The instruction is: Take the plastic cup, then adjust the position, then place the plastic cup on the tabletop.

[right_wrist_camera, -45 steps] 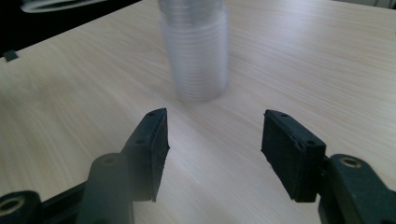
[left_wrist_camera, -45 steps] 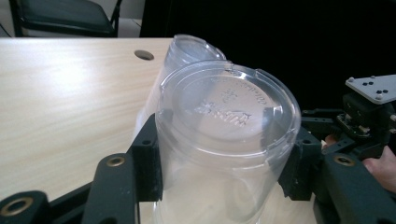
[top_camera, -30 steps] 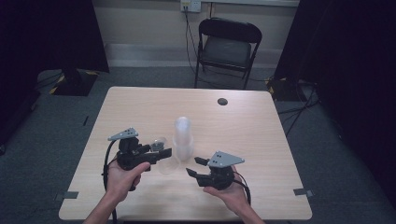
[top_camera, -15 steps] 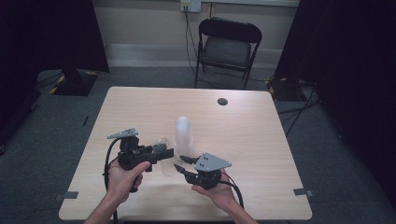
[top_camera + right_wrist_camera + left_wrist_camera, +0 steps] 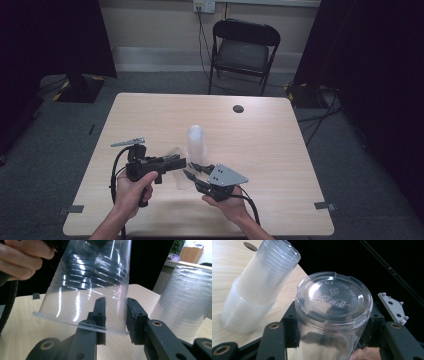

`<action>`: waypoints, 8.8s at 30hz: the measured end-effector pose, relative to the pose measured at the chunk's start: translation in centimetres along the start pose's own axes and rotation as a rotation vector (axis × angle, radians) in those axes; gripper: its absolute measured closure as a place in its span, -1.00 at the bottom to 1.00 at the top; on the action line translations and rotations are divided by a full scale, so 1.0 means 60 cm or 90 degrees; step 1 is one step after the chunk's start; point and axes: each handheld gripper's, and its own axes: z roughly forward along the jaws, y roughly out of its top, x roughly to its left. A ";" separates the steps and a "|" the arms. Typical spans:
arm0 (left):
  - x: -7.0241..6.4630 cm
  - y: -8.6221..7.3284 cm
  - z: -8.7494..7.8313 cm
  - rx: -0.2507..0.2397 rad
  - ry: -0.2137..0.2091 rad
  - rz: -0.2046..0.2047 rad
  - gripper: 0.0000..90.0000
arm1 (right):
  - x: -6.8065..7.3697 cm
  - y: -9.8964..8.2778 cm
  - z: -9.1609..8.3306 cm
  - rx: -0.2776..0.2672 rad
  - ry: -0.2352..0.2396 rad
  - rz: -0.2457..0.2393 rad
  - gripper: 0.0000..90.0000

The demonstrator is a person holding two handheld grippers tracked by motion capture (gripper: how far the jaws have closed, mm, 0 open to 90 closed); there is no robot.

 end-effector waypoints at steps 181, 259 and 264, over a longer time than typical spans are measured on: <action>-0.023 -0.122 0.066 0.216 0.138 0.648 -0.36 | -0.058 0.028 0.040 0.393 0.201 0.218 0.94; 0.139 0.033 -0.014 -0.020 0.314 0.326 -0.24 | -0.142 -0.046 -0.152 0.278 -0.034 0.285 0.12; 0.165 0.041 -0.003 -0.032 0.329 0.308 -0.25 | -0.144 -0.055 -0.157 0.274 -0.040 0.292 0.11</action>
